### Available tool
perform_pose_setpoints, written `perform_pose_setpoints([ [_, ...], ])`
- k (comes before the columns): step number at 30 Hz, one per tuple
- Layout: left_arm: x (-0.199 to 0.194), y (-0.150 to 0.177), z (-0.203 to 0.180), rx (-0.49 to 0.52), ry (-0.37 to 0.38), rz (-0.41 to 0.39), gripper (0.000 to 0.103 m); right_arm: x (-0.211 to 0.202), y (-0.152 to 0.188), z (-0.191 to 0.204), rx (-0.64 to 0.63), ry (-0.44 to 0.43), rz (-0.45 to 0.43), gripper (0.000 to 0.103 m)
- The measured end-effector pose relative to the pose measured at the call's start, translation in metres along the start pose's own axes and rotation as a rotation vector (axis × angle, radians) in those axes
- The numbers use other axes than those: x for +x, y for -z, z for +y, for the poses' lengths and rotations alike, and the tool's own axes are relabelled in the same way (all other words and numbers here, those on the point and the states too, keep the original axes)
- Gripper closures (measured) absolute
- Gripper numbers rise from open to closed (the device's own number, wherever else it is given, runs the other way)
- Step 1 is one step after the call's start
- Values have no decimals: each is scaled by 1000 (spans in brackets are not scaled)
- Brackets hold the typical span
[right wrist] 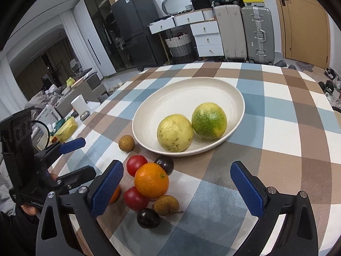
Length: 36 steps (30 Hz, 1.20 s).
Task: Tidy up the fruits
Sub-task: 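Withdraw both open tools from the plate toward the tangerines, then grasp a tangerine with the left tool while the right tool grasps another tangerine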
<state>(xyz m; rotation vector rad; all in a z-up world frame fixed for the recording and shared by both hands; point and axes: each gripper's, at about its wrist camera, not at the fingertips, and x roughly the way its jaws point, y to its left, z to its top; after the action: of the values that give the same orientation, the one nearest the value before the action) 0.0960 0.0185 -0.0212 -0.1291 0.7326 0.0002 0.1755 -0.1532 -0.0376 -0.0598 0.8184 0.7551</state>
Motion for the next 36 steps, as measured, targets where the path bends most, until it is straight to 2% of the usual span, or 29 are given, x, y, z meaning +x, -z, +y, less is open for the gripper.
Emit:
perform_pose_setpoints([
  [11,4,7,-13,27,-4,47,0,5,4,3,-14,-46,54,2],
  [14,7,8,-11,11,5,60,0,7,5,4,-27,-43,67,11],
  [20,13,12,-13,20,18,87,0,12,8,12,-56,-61,94,18],
  [23,14,13,-13,21,29,98,2,15,8,12,-58,-70,105,25],
  [25,15,14,-13,17,43,106,8,17,9,12,-55,-72,111,27],
  [28,19,15,-14,16,76,127,26,18,9,12,-56,-78,113,29],
  [30,21,16,-16,22,93,139,28,19,9,12,-51,-85,112,31],
  [32,22,16,-18,31,101,138,35,19,9,12,-45,-87,112,35],
  [36,22,17,-20,37,139,145,55,19,8,12,-33,-103,113,39],
])
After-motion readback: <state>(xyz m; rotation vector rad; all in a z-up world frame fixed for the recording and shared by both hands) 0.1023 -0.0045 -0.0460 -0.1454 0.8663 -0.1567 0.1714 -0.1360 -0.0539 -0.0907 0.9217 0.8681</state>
